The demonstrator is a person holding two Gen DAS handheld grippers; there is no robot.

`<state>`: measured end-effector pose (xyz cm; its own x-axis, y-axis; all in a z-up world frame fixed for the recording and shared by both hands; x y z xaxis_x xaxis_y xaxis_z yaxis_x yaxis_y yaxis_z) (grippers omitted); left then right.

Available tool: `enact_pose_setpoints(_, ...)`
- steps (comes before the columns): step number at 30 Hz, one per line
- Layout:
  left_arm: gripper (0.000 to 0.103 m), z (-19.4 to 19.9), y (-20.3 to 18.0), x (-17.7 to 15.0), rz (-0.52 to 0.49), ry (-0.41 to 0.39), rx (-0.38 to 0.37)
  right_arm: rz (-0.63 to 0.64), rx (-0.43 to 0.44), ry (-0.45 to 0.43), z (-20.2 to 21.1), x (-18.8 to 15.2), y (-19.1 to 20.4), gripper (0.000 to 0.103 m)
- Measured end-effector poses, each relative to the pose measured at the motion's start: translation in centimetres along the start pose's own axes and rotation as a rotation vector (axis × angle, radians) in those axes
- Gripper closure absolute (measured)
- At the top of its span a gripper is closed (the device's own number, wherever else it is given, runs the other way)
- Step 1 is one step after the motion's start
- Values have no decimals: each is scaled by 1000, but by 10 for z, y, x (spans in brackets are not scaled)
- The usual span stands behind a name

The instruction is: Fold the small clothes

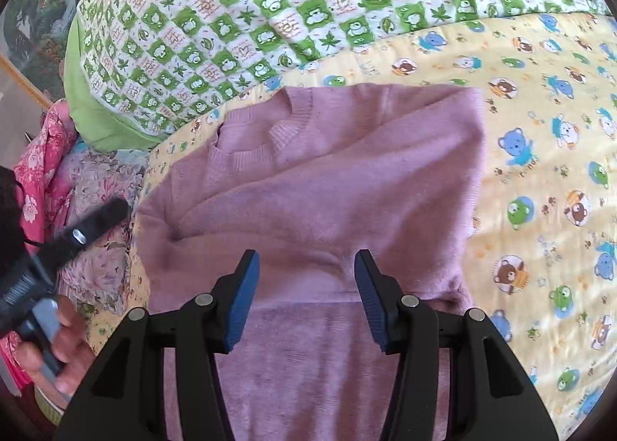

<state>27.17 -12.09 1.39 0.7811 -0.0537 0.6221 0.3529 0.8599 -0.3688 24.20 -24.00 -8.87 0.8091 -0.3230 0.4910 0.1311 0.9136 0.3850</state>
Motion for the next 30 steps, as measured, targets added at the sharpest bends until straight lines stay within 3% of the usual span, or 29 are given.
enact_pose_setpoints(3, 34, 15, 44, -33, 33, 28, 69, 3, -12, 10, -5, -2, -6, 50)
enact_pose_setpoints(7, 34, 36, 129, -86, 114, 92, 284, 11, -3, 27, -17, -6, -5, 50)
enact_pose_setpoints(12, 34, 54, 221, -136, 263, 153, 458, 106, -6, 65, -39, -17, 10, 50)
enact_pose_setpoints(14, 34, 52, 236, -141, 277, 164, 483, 99, -55, 100, -52, -22, 5, 50)
enact_pose_setpoints(19, 34, 27, 241, -133, 236, 183, 502, 49, -56, 189, -80, -33, 0, 51)
enact_pose_setpoints(21, 34, 18, 240, -123, 209, 174, 536, 61, 25, 202, -79, -32, 15, 94)
enact_pose_setpoints(22, 34, 15, 240, -119, 209, 170, 546, 50, 73, 206, -72, -27, 23, 94)
enact_pose_setpoints(23, 34, 14, 241, -114, 212, 162, 557, 28, 127, 185, -60, -19, 30, 94)
enact_pose_setpoints(25, 33, 9, 244, -105, 225, 144, 581, -49, 297, 59, -9, 17, 41, 94)
enact_pose_setpoints(27, 33, 10, 248, -100, 244, 134, 598, -112, 397, -78, 42, 52, 38, 94)
enact_pose_setpoints(29, 32, 11, 252, -100, 256, 123, 605, -161, 382, -187, 77, 79, 17, 94)
enact_pose_setpoints(30, 32, 11, 251, -99, 264, 113, 592, -183, 344, -188, 77, 83, 4, 94)
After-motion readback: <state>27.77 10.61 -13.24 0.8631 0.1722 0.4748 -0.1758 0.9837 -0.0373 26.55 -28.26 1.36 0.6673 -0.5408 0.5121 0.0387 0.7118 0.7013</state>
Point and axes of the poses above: each gripper's, at about its wrist camera, not at the fingertips, and z roughly against the way its jaws point, y to its left, x to its top, the point moved 7 cm from there along -z, roughly the way its jaws point, and after that the axes turned 15 degrees about -x, right-handed, at the moved point
